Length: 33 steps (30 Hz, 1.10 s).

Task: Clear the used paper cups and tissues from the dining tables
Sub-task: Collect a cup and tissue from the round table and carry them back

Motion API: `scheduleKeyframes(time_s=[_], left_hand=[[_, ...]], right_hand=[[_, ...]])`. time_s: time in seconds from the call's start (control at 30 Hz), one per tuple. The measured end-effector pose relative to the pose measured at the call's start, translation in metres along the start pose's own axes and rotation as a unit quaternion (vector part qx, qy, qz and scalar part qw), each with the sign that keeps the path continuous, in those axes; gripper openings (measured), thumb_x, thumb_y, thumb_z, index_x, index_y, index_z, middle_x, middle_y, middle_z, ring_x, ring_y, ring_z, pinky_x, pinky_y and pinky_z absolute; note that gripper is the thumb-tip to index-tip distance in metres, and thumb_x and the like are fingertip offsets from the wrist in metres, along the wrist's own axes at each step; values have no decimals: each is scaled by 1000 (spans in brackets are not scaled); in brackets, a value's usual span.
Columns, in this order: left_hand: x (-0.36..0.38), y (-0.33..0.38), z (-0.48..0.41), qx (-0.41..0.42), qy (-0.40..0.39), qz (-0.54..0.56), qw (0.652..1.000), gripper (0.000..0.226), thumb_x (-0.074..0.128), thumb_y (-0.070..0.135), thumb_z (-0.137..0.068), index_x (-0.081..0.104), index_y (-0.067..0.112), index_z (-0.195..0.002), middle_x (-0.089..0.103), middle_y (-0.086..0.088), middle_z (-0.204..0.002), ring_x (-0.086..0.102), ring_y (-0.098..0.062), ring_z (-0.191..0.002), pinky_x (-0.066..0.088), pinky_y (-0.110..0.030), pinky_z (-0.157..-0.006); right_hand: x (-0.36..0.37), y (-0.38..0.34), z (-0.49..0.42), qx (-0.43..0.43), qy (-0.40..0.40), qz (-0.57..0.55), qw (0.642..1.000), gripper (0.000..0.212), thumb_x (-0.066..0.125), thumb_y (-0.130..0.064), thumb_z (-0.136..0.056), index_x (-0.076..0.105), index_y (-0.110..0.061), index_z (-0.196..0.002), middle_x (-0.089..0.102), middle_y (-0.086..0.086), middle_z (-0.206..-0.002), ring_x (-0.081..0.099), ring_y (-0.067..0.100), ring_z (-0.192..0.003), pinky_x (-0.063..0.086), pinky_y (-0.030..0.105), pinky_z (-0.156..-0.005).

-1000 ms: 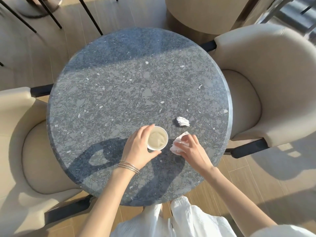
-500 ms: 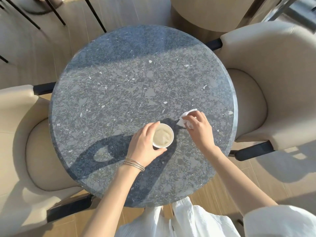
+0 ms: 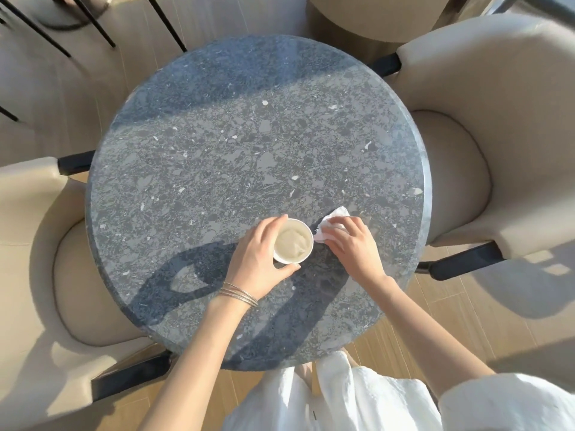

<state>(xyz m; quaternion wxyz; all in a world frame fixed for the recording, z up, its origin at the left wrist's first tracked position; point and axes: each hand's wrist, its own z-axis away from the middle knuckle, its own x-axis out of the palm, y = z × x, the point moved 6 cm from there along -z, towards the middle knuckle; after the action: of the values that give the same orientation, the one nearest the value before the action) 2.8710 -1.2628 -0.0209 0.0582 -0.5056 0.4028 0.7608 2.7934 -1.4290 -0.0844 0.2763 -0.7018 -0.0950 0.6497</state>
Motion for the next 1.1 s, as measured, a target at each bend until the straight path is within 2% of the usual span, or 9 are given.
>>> scheduleKeyframes(time_s=[0.2,0.3,0.47,0.57,0.63,0.77,0.97,1.1], left_hand=[[9,10,-4,67,-60,-6,996,86,82,35,-61,41,19,-135,48,0,-132,49,-21,-116,39,-30,-95],[13,24,-4,132,-103,-27,985,85,80,38,-64,39,22,-136,47,3,-133,47,-19,-118,38,-33,-97],[14,68,-1,265,-146,-57,951,80,73,45,-68,39,21,-136,48,2,-132,48,-19,-117,39,-37,-99],[19,106,6,346,-173,-65,920,80,73,42,-67,40,19,-136,50,0,-131,50,-22,-116,42,-39,-96],[25,135,17,398,-188,-65,896,80,75,39,-66,41,17,-135,51,-1,-130,51,-23,-115,43,-39,-94],[48,194,56,503,-220,-75,832,80,75,39,-66,42,14,-134,52,-2,-129,52,-23,-113,44,-40,-90],[93,264,164,653,-275,-106,697,80,72,42,-68,41,12,-135,53,-6,-127,55,-26,-107,45,-39,-81],[122,282,260,719,-313,-116,610,81,73,44,-66,43,12,-134,53,-7,-127,55,-28,-107,44,-40,-81]], right_hand=[[-3,-5,42,87,38,7,995,25,76,-7,-70,69,-20,-91,66,-2,-92,58,24,-79,53,30,-63],[-12,-14,69,147,62,5,987,28,80,-8,-66,69,-21,-88,66,-3,-86,61,22,-74,51,26,-57],[-47,-23,138,275,163,-11,947,23,75,-12,-73,70,-22,-93,67,-2,-93,63,23,-83,53,31,-61],[-78,-33,189,329,238,7,914,22,77,-13,-72,70,-19,-92,67,-2,-92,63,22,-82,49,26,-63],[-96,-42,225,369,282,16,886,21,77,-13,-71,70,-19,-90,67,-2,-91,62,19,-82,46,24,-64],[-113,-63,304,454,348,16,820,19,77,-13,-73,69,-19,-90,66,-4,-92,62,18,-83,51,29,-60],[-96,-124,434,575,413,12,706,17,73,-12,-77,69,-18,-93,65,-4,-94,61,17,-85,51,33,-64],[-61,-179,515,648,440,6,621,17,71,-12,-78,70,-18,-94,65,-3,-95,60,17,-88,51,33,-66]])
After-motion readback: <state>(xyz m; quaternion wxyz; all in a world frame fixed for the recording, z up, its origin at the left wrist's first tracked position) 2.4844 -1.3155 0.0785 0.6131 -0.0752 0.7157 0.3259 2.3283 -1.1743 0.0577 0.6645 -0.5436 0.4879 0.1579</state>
